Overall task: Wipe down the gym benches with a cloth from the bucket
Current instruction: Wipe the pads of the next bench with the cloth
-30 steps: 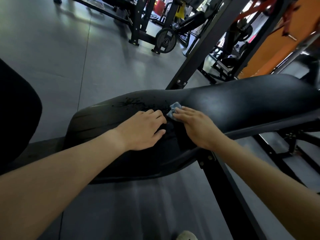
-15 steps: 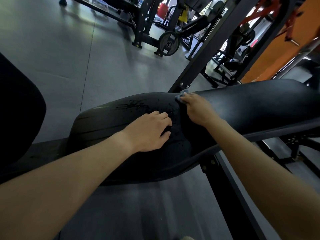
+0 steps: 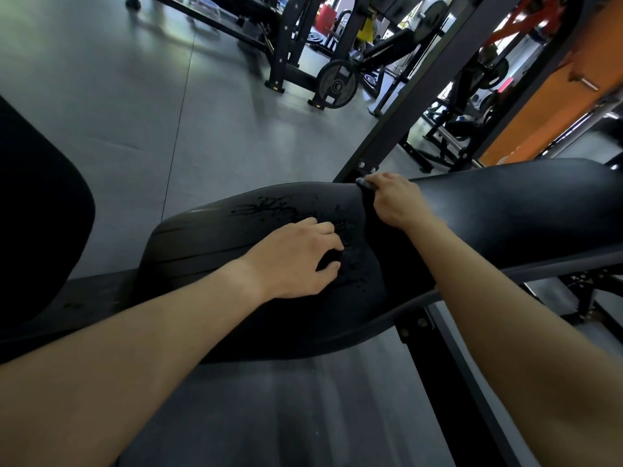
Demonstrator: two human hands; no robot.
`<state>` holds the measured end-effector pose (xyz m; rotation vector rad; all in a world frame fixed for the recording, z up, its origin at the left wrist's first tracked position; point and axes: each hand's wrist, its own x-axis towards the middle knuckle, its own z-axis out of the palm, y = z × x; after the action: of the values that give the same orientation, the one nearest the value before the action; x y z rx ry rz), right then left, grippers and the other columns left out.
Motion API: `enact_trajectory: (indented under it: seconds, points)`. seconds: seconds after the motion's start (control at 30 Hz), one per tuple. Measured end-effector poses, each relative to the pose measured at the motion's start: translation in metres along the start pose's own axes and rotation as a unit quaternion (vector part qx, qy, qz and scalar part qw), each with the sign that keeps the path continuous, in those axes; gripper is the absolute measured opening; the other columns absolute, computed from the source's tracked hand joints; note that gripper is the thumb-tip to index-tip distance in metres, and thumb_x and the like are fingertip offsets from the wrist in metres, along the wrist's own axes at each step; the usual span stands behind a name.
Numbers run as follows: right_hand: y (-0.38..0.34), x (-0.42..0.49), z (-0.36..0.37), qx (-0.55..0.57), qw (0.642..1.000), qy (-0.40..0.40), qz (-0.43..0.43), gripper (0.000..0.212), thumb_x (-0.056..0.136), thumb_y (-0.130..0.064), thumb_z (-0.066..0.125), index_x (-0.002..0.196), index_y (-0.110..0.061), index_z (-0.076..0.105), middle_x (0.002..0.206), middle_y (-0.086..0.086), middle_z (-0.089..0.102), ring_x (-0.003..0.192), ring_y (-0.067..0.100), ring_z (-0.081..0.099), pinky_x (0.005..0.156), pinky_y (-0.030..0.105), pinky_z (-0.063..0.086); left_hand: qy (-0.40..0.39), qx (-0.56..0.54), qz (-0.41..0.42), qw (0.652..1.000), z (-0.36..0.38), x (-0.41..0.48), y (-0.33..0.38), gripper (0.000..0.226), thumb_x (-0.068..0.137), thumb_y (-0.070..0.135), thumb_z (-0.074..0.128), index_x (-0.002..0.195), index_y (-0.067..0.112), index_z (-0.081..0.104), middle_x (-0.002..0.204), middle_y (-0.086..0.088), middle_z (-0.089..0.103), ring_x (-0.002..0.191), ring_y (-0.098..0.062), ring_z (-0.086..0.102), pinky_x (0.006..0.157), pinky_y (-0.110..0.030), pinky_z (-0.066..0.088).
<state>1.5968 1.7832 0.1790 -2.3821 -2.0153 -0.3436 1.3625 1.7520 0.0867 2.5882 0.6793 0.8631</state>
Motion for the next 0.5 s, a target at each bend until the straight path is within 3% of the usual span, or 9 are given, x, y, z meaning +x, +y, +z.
enact_trajectory:
  seconds: [0.17, 0.3, 0.4, 0.5]
  points:
    - [-0.008, -0.027, 0.006, 0.013, 0.996, -0.009, -0.09, 0.047, 0.099, -0.007, 0.04, 0.14, -0.023, 0.057, 0.15, 0.003, 0.051, 0.136, 0.028, 0.046, 0.111, 0.045, 0.036, 0.016, -0.003, 0.0, 1.0, 0.0, 0.003, -0.001, 0.037, 0.098, 0.046, 0.054, 0.127, 0.026, 0.067, 0.113, 0.014, 0.06, 0.105, -0.008, 0.053, 0.092, -0.032, 0.051]
    - [-0.005, -0.054, 0.011, 0.03, 0.987, -0.017, -0.159, 0.049, 0.1, -0.004, 0.042, 0.143, -0.022, 0.056, 0.153, -0.005, 0.049, 0.144, 0.017, 0.038, 0.118, 0.031, 0.026, 0.026, -0.005, -0.006, 1.0, 0.002, 0.005, -0.003, 0.035, 0.096, 0.046, 0.055, 0.123, 0.029, 0.07, 0.107, 0.017, 0.061, 0.1, -0.007, 0.053, 0.086, -0.036, 0.055]
    - [0.005, -0.043, 0.005, 0.04, 0.989, -0.04, -0.136, 0.053, 0.101, -0.003, 0.038, 0.147, -0.026, 0.052, 0.157, -0.009, 0.043, 0.149, 0.013, 0.03, 0.119, 0.027, 0.02, 0.021, -0.004, -0.01, 1.0, 0.002, 0.005, -0.004, 0.036, 0.097, 0.046, 0.055, 0.124, 0.03, 0.07, 0.106, 0.018, 0.06, 0.1, -0.005, 0.053, 0.086, -0.036, 0.055]
    - [0.01, -0.017, 0.004, 0.028, 0.994, -0.049, -0.094, 0.054, 0.101, -0.004, 0.037, 0.148, -0.027, 0.05, 0.159, -0.008, 0.039, 0.15, 0.018, 0.028, 0.122, 0.038, 0.023, 0.014, -0.006, -0.01, 1.0, 0.001, 0.003, -0.004, 0.036, 0.098, 0.046, 0.055, 0.127, 0.03, 0.069, 0.11, 0.018, 0.06, 0.104, -0.005, 0.053, 0.088, -0.036, 0.054]
